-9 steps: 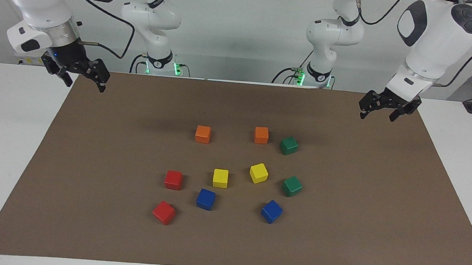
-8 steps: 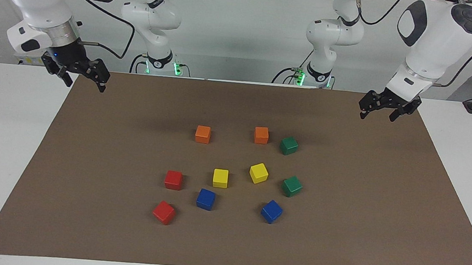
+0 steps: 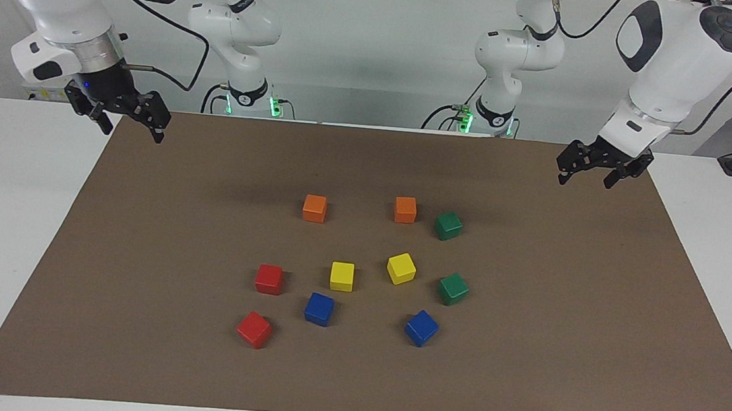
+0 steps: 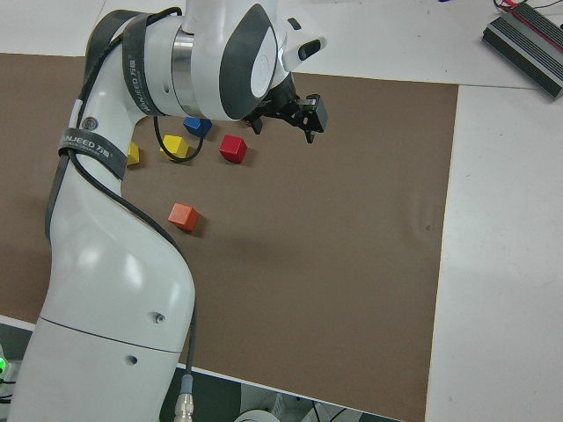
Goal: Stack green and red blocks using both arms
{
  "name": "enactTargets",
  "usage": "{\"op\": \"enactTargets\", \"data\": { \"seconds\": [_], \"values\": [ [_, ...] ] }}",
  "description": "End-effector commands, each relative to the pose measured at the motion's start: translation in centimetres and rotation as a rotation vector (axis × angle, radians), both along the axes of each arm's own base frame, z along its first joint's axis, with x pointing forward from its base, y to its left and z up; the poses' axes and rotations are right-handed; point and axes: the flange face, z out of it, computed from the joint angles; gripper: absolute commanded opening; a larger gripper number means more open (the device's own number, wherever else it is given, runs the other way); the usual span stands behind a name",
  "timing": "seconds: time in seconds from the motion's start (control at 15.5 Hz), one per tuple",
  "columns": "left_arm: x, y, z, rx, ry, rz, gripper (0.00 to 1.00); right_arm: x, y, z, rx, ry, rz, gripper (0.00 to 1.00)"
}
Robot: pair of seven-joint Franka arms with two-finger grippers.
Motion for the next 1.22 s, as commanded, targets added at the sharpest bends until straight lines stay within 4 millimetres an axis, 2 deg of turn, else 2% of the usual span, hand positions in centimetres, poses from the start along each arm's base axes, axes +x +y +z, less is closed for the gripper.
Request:
{"op": "enactTargets", "data": {
  "seconds": [0.0,0.13,0.26,0.32,0.39,0.45,0.58,0.64,0.77,0.84,1.03,1.09,1.16],
  "values": [
    [0.3,0.8,0.2,0.007,-0.004,0.002,1.0,-0.4,1.2,-0.1,-0.002,-0.004,-0.092,1.0],
    [0.0,0.1,0.2,0.008,0.003,0.016,1.0,-0.1,5.4,-0.7,0.007,-0.019,-0.049,1.0],
    [-0.1,-0.9,0.0,0.007,-0.016,0.088,1.0,0.4,8.1,-2.8,0.013,-0.052,-0.057,1.0],
    [-0.2,-1.9,-0.9,-0.001,-0.007,0.096,1.0,0.9,9.3,-4.3,0.022,-0.062,-0.047,1.0],
    [-0.6,-4.2,-1.9,0.003,0.008,0.103,1.0,1.7,10.6,-6.1,0.037,-0.048,-0.038,1.0],
    [-0.6,-6.5,-3.4,0.007,0.014,0.158,1.0,2.7,12.0,-7.9,0.058,-0.041,-0.04,1.0],
    [-1.0,-12.1,-6.7,0.007,0.002,0.252,1.0,4.8,13.3,-11.4,0.083,-0.056,-0.077,1.0],
    [-1.3,-13.5,-8.2,0.006,-0.001,0.27,1.0,5.5,14.3,-13.2,0.085,-0.054,-0.074,1.0],
    [-2.4,-15.1,-11.5,0.006,-0.005,0.277,1.0,7.0,15.3,-16.3,0.086,-0.064,-0.091,1.0],
    [-2.6,-15.2,-13.2,0.001,-0.018,0.297,1.0,7.6,15.8,-17.7,0.095,-0.071,-0.115,1.0],
    [-4.6,-17.4,-19.6,-0.004,-0.025,0.335,1.0,8.7,16.7,-21.0,0.118,-0.067,-0.148,1.0],
    [-4.6,-17.5,-20.9,-0.002,-0.021,0.335,1.0,9.1,17.0,-21.7,0.113,-0.066,-0.143,1.0],
    [-4.5,-17.5,-21.3,-0.007,-0.026,0.349,1.0,9.6,17.1,-23.0,0.106,-0.065,-0.142,1.0]
  ]
}}
